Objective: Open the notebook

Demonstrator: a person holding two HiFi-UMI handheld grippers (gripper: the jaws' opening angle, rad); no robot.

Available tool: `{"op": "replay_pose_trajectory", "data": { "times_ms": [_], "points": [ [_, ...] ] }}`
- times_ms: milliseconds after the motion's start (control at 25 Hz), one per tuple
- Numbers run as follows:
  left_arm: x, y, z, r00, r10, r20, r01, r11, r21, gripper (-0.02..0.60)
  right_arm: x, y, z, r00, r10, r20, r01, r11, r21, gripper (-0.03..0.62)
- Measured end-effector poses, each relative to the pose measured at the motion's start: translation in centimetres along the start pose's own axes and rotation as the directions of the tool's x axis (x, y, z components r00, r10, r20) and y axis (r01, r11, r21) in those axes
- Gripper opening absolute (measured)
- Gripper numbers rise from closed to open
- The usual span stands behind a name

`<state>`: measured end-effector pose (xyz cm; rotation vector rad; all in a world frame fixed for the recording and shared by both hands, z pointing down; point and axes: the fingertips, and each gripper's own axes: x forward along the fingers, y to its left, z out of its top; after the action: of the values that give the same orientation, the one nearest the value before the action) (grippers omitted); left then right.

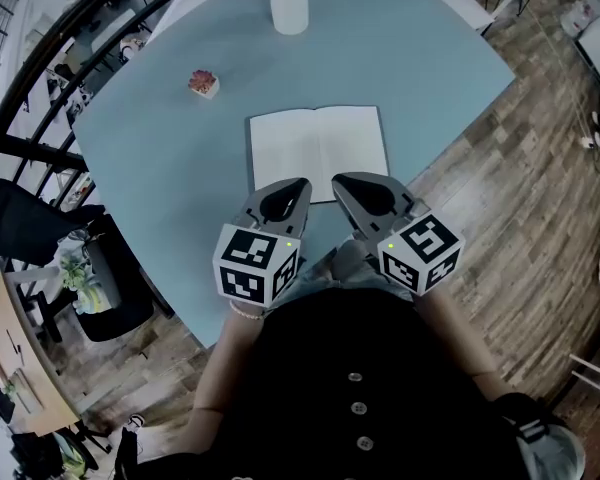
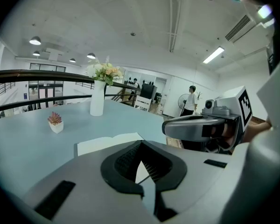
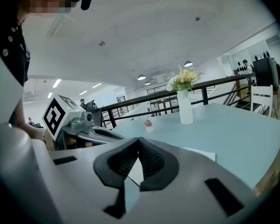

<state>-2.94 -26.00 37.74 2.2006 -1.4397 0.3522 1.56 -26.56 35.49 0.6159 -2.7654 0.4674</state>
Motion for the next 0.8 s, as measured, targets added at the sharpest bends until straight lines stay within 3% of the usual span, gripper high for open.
{"op": "replay_pose_trajectory", "data": {
  "times_ms": [800],
  "points": [
    [0.3, -0.3, -2.2, 0.997, -0.01, -0.076, 0.01, 1.0, -0.001, 0.017, 0.3, 0.1, -2.0, 0.999, -0.021, -0.037, 0.022, 1.0, 0.022, 0.003]
  ]
}}
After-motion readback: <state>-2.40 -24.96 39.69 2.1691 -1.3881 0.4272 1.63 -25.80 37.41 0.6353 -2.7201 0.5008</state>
